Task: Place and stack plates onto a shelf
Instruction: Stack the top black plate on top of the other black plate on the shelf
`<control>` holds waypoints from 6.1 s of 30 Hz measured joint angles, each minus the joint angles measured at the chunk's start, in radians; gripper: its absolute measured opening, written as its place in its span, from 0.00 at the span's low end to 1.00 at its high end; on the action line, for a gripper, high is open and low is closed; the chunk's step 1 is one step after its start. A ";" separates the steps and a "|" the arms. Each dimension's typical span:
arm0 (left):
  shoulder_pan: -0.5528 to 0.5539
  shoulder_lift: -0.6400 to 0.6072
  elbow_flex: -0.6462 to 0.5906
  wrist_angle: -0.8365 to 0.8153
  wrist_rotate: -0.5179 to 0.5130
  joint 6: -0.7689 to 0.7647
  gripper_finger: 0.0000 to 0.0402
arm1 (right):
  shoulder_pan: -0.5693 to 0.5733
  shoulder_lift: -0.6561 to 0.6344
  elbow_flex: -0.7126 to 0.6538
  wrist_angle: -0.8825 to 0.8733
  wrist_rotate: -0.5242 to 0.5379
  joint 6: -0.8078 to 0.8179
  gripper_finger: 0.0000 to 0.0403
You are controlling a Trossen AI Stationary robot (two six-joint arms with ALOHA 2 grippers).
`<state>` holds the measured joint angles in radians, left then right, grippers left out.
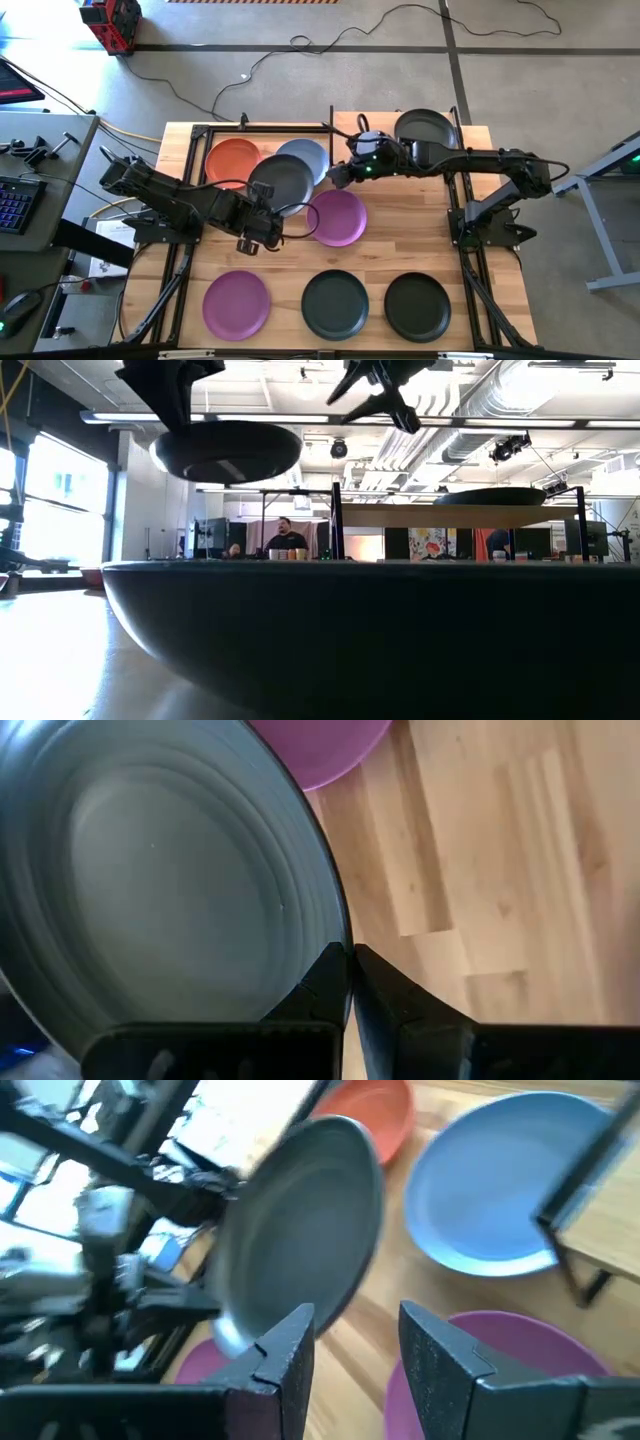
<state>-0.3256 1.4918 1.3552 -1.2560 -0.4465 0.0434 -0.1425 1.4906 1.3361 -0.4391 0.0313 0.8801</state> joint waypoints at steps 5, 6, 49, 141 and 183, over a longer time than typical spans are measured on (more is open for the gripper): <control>0.005 0.000 0.000 -0.001 -0.021 0.124 0.00 | 0.004 0.000 0.000 -0.051 0.042 0.043 0.32; 0.007 0.000 0.000 -0.001 -0.020 0.145 0.00 | 0.007 0.000 0.000 -0.057 0.043 0.053 0.32; 0.032 0.000 0.000 0.088 -0.075 0.507 0.00 | 0.087 0.091 0.000 -0.056 0.179 0.272 0.28; 0.191 -0.095 0.002 0.162 -0.232 -0.014 0.29 | -0.356 -0.327 -0.001 -0.494 0.068 -0.134 0.00; 0.613 -0.094 0.002 0.162 -0.323 0.146 0.29 | -0.854 -0.818 -0.380 -0.566 -0.042 0.101 0.00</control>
<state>0.2875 1.3975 1.3567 -1.0943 -0.7694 0.1898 -0.9968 0.6723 0.9564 -1.0050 -0.0110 0.9811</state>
